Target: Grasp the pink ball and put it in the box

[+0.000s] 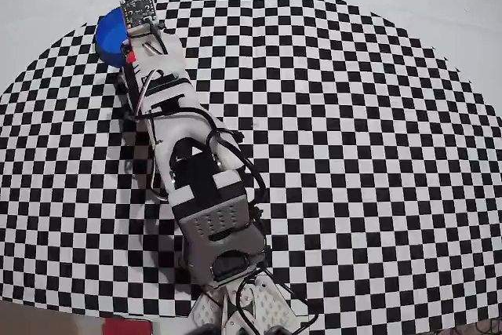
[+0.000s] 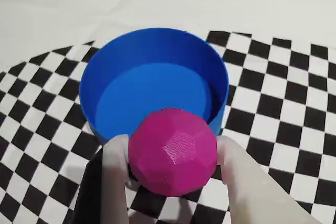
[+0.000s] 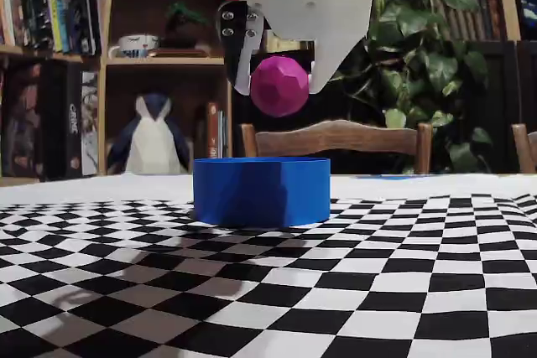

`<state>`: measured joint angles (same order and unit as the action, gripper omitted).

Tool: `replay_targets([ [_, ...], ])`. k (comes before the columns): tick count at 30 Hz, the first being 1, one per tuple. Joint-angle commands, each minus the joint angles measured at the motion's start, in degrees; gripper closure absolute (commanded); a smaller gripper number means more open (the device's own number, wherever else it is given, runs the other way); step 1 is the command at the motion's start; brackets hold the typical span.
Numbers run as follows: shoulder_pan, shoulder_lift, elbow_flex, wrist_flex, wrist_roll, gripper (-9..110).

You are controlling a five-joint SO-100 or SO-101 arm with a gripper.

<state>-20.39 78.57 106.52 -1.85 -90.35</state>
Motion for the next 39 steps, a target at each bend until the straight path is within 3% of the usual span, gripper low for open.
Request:
replay_targets([
  [1, -0.4, -0.4, -3.8, -1.0, -0.4, 101],
  [39, -1.2, -11.3, -17.7, -0.7, -0.4, 101],
])
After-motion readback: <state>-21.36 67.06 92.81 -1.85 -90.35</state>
